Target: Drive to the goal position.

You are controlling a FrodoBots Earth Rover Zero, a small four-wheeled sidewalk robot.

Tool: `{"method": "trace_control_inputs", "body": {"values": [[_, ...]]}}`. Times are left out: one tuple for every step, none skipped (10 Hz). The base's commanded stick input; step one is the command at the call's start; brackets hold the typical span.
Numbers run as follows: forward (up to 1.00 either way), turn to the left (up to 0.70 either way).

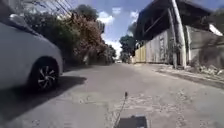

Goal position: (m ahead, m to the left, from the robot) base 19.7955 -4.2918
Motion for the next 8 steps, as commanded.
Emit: {"method": "trace_control_inputs", "body": {"values": [[1.0, -0.07], [1.0, 0.0], [1.0, 0.0], [1.0, 0.0], [1.0, 0.0], [1.0, 0.0], [1.0, 0.0], [1.0, 0.0]]}}
